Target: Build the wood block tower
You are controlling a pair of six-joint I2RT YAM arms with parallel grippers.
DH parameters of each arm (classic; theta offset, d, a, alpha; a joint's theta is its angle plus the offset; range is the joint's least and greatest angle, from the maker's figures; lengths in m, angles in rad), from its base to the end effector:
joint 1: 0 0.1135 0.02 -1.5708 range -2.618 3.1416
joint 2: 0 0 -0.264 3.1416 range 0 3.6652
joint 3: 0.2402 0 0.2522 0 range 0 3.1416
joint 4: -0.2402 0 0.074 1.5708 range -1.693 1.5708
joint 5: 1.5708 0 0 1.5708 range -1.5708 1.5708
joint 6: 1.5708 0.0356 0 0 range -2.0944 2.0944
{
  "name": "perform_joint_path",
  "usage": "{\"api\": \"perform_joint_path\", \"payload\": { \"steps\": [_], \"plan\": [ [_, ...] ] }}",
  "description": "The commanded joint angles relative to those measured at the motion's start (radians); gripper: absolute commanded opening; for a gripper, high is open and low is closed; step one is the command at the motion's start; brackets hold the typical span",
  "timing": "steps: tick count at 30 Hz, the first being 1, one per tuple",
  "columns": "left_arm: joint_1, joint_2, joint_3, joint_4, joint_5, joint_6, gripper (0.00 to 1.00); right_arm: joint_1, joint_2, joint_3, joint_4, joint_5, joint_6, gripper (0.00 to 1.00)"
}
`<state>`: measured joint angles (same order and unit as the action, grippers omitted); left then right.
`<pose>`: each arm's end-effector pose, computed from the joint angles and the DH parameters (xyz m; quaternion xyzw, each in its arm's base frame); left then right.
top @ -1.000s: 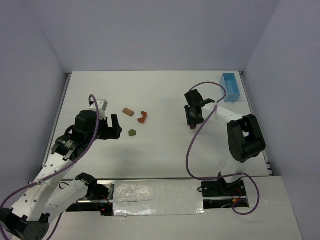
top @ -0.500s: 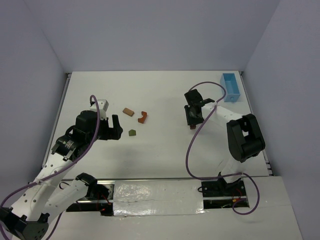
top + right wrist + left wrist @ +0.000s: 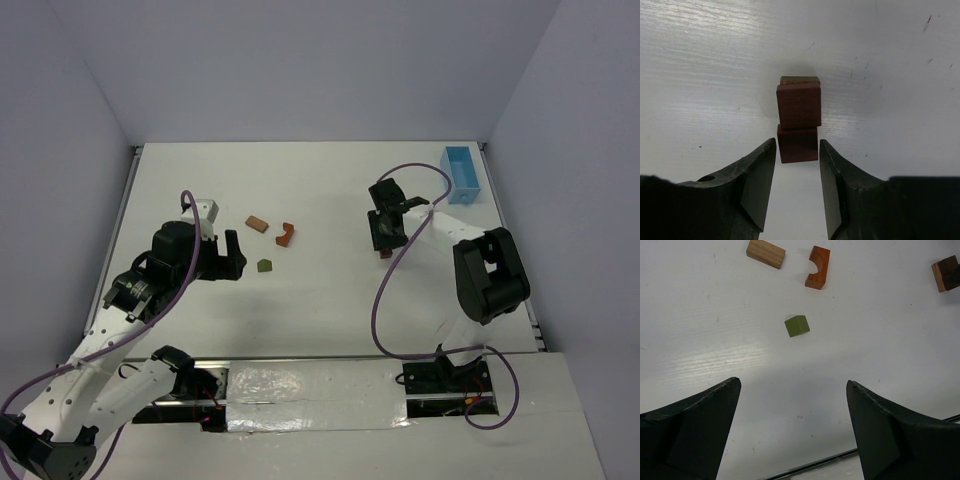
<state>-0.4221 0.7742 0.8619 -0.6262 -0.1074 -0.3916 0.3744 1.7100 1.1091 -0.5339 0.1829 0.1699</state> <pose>0.1511 -0.0637 0.3232 -0.0132 0.8688 -0.1521 0.4711 0.3175 0.1178 0.1871 -0.0796 0.9692 -0.0280 0.2314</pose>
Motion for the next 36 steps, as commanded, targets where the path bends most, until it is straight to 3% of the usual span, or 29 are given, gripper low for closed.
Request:
{"api": "perform_joint_path", "payload": {
  "steps": [1, 11, 15, 36],
  "plan": [
    [-0.006, -0.015, 0.003, 0.033, -0.002, 0.017, 0.99, -0.006, 0.014, 0.04, 0.015, 0.006, -0.009, 0.49],
    [-0.012, -0.015, 0.003, 0.033, 0.0, 0.017, 0.99, -0.006, 0.016, 0.035, 0.015, 0.003, -0.01, 0.5],
    [-0.012, -0.015, 0.005, 0.033, 0.002, 0.019, 0.99, -0.006, 0.017, 0.029, 0.015, -0.002, -0.007, 0.45],
    [-0.024, -0.023, 0.003, 0.031, -0.003, 0.016, 1.0, -0.017, 0.031, 0.034, 0.012, 0.013, 0.0, 0.41]
  ]
}}
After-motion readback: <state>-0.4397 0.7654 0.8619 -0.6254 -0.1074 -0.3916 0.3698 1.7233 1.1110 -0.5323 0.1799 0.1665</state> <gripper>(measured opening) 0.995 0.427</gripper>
